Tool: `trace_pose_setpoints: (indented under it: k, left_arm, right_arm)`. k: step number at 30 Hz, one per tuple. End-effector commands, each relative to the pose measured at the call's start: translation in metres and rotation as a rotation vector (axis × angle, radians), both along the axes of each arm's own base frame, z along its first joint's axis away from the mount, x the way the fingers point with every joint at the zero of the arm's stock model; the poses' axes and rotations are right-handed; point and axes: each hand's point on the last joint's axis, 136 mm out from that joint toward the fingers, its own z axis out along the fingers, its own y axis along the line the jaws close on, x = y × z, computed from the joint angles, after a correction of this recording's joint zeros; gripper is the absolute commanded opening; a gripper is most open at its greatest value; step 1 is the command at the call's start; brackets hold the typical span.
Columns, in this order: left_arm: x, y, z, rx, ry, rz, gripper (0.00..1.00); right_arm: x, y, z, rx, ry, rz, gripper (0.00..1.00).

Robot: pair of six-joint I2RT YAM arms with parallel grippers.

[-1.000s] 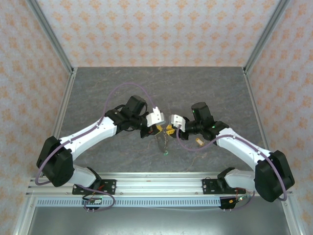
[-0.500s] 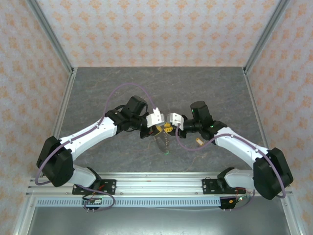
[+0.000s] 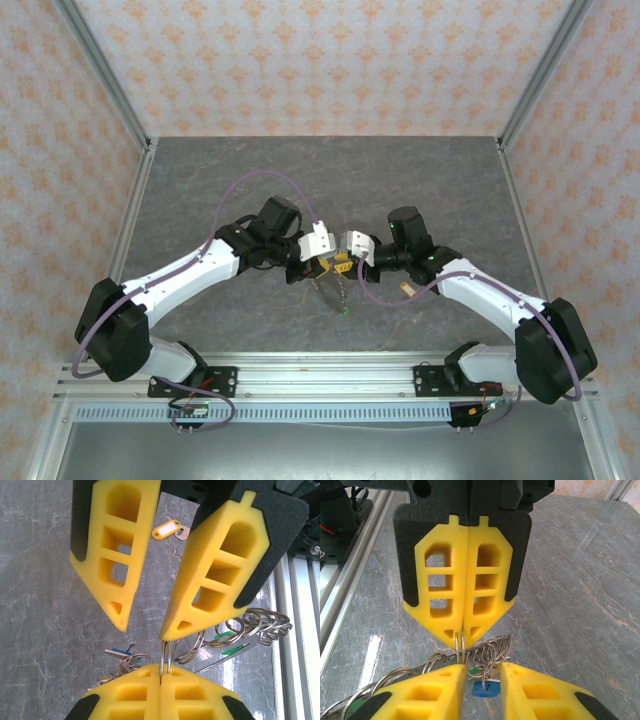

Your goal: Put the keys on the keyring

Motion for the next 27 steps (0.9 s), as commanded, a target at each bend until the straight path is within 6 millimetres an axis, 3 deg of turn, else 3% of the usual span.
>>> trace_pose_setpoints:
  k: [1, 27]
  left_arm:
    - [0.0057, -0.0063, 0.0198, -0.049, -0.062, 0.008, 0.00]
    - [0.0050, -0.0111, 0.0217, -0.102, -0.033, 0.032, 0.00]
  right_arm:
    - [-0.0111, 0.0082, 0.0128, 0.038, 0.008, 0.071, 0.27]
    - [-0.0182, 0.0069, 0.0041, 0.054, 0.057, 0.077, 0.30]
